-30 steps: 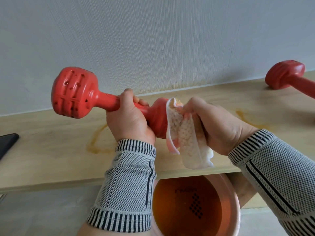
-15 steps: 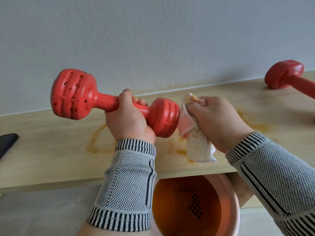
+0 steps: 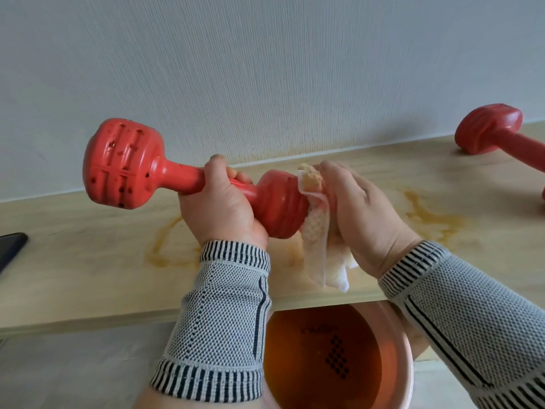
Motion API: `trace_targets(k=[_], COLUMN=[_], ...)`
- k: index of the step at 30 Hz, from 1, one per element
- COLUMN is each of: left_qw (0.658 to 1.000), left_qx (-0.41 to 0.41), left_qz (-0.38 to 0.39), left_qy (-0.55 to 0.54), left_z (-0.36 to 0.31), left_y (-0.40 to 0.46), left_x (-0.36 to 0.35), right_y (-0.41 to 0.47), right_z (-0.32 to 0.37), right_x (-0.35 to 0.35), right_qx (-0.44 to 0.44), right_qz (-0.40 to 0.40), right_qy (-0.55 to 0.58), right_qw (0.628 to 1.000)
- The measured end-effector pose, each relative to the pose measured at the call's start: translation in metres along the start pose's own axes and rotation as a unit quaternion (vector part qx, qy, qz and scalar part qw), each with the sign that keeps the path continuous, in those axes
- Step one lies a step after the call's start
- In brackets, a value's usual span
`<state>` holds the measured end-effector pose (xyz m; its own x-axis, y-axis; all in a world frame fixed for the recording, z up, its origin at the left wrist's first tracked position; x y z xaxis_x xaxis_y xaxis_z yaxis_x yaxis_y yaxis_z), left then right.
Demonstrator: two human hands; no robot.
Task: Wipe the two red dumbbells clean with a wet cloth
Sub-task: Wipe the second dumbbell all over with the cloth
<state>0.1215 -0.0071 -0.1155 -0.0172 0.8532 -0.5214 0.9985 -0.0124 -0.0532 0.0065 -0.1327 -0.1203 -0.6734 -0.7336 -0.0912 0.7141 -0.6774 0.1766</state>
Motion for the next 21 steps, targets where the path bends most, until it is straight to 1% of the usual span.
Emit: trace_targets(k=[3, 5, 11, 13, 15, 16, 17, 18, 19, 20, 21], left_qw=[1.000, 1.000, 1.000, 1.000, 1.000, 1.000, 1.000, 1.000, 1.000, 1.000, 1.000], left_qx=[0.002, 0.003, -0.008, -0.013, -0.014, -0.013, -0.011, -0.010, -0.009, -0.008, -0.009], left_qz=[-0.001, 0.001, 0.008, 0.009, 0.009, 0.009, 0.008, 0.007, 0.005, 0.004, 0.005], left_qy=[-0.009, -0.010, -0.001, 0.005, 0.008, 0.009, 0.009, 0.011, 0.011, 0.011, 0.011], left_z=[-0.002, -0.002, -0.003, -0.003, -0.002, -0.002, -0.001, 0.000, 0.000, 0.000, 0.000], left_y=[0.001, 0.001, 0.000, 0.000, 0.000, 0.000, 0.000, 0.000, 0.000, 0.001, 0.001], left_x=[0.001, 0.001, 0.000, -0.001, -0.001, -0.001, 0.000, 0.000, 0.001, 0.001, 0.000], right_y=[0.001, 0.001, 0.001, 0.001, 0.001, 0.002, 0.004, 0.004, 0.004, 0.003, 0.001], right_z=[-0.010, -0.014, -0.019, -0.020, -0.016, -0.012, -0.007, 0.000, 0.006, 0.013, 0.017], right_x=[-0.006, -0.008, -0.006, -0.003, 0.004, 0.008, 0.012, 0.017, 0.020, 0.023, 0.024], right_qx=[-0.069, -0.084, -0.084, -0.083, -0.065, -0.049, -0.024, 0.005, 0.032, 0.054, 0.066], right_qz=[0.037, 0.049, 0.050, 0.031, -0.004, -0.022, -0.038, -0.052, -0.068, -0.084, -0.098], right_qy=[0.087, 0.113, 0.107, 0.088, 0.064, 0.031, -0.037, -0.138, -0.249, -0.333, -0.373], right_qw=[0.993, 0.989, 0.989, 0.992, 0.996, 0.998, 0.998, 0.989, 0.966, 0.938, 0.920])
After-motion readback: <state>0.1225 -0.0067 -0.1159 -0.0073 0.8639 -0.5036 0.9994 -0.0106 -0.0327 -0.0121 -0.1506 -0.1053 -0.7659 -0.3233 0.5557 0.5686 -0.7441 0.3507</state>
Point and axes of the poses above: each hand's wrist, its own y-axis towards the middle knuckle, its own x-axis out of the back of the hand, z = x × y, the point moved 7 cm from there along y, towards the middle knuckle, and after that the axes turned 8 degrees about y, right-handed, at the moved point
